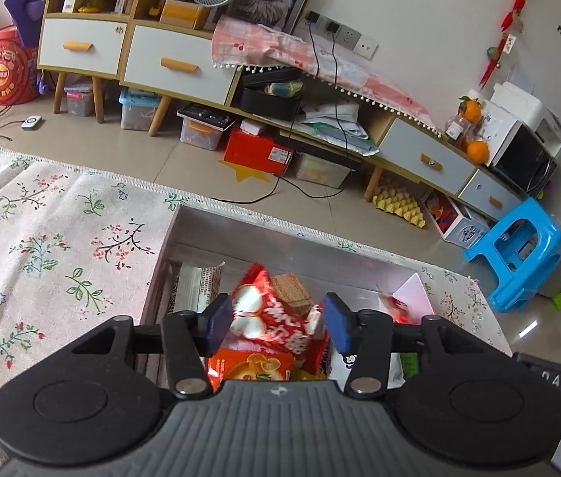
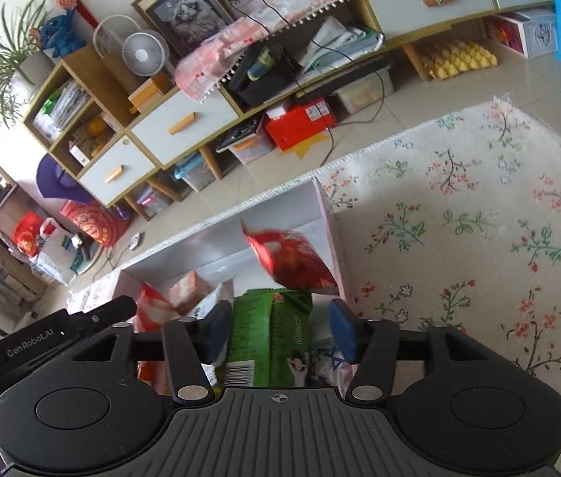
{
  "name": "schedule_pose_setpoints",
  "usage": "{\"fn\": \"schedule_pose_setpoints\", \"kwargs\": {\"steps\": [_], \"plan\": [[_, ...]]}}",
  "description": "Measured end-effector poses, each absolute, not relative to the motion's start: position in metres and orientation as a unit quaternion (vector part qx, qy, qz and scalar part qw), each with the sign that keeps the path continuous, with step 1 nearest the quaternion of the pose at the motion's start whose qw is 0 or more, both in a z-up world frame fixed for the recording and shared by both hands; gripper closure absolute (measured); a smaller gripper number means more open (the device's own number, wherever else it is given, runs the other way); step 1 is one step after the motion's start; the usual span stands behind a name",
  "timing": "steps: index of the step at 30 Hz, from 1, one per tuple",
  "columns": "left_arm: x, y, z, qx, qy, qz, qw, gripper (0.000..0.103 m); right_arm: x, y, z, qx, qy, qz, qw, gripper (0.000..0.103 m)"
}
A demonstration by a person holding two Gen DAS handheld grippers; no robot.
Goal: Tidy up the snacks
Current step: 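Carry both red packets into the pink box and open both tools, then move both open tools back toward the white bread roll and clear packet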
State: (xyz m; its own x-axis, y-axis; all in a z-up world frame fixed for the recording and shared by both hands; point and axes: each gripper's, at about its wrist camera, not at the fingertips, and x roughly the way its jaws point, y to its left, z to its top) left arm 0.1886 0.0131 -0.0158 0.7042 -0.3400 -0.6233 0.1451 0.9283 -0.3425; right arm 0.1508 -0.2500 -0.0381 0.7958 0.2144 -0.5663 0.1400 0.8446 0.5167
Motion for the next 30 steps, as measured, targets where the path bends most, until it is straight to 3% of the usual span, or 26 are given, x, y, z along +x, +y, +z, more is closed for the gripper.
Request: {"fn": "schedule_pose_setpoints", "kwargs": {"steps": [3,14,16,24,30], "plan": [[0.183,0.014,-0.011,-0.127,0.359,-0.13,0.915,0.044,0.143,-0.249,-0.03,0.27,0.308,0.021,0.912,0.033],[0.145,0.034,0.015,-0.09,0.363,-0.101,0.922,0.018,0.11,-0.232,-0.008,0.204,0.303,0.022,0.931,0.017],[0.135,0.042,0.02,-0.079,0.359,-0.094,0.925,0.009,0.103,-0.228,-0.004,0.192,0.304,0.02,0.933,0.016],[0.107,0.073,0.018,-0.052,0.372,-0.068,0.924,0.001,0.078,-0.201,0.003,0.13,0.297,0.031,0.945,0.007],[0.089,0.093,0.011,-0.017,0.368,-0.072,0.927,0.001,0.06,-0.173,0.0,0.09,0.3,0.051,0.948,0.007]]}}
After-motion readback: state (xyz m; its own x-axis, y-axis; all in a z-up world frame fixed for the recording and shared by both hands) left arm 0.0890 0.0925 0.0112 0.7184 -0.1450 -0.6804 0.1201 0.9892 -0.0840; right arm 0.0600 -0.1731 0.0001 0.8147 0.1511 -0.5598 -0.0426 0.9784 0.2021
